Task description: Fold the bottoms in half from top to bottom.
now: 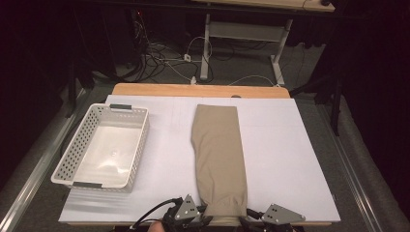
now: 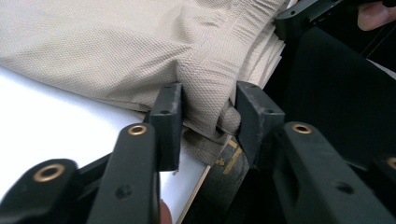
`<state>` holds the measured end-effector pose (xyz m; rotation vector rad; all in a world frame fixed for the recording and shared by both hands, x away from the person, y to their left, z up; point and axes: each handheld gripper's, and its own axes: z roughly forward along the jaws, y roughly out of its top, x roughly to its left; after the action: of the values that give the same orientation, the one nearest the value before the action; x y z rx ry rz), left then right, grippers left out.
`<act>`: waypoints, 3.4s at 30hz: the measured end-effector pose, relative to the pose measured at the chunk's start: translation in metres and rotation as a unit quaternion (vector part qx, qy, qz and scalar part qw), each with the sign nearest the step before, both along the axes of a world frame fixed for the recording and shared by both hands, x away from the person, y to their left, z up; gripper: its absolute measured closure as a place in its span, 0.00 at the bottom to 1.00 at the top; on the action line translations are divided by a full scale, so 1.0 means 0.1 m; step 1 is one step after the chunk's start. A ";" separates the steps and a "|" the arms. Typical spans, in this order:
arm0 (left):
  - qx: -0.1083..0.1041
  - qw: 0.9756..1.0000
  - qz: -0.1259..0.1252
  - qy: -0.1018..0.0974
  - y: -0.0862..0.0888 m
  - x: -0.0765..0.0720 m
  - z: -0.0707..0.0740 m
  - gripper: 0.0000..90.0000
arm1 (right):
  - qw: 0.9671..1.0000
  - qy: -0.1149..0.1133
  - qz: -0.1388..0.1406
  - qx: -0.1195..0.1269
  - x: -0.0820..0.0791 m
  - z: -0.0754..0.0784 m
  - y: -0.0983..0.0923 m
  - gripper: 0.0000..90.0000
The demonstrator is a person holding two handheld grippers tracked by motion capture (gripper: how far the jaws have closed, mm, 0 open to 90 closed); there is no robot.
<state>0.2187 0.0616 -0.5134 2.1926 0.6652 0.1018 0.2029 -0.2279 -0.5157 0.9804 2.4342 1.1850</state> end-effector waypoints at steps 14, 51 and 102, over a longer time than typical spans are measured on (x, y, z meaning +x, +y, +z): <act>-0.028 0.999 0.021 -0.005 0.20 -0.03 0.03 0.50 | 1.000 -0.002 -0.014 0.027 0.02 0.03 -0.05 0.51; -0.014 0.999 0.033 -0.003 0.06 0.03 -0.19 0.87 | 0.999 -0.012 -0.033 0.023 0.08 0.01 -0.11 0.44; -0.054 0.996 0.073 0.018 0.16 0.40 -0.04 0.65 | 0.998 -0.022 -0.001 0.062 0.11 0.03 0.01 0.45</act>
<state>0.2582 0.0781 -0.5175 2.0446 0.8322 0.0999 0.2140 -0.2274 -0.5124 0.9798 2.3490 1.3560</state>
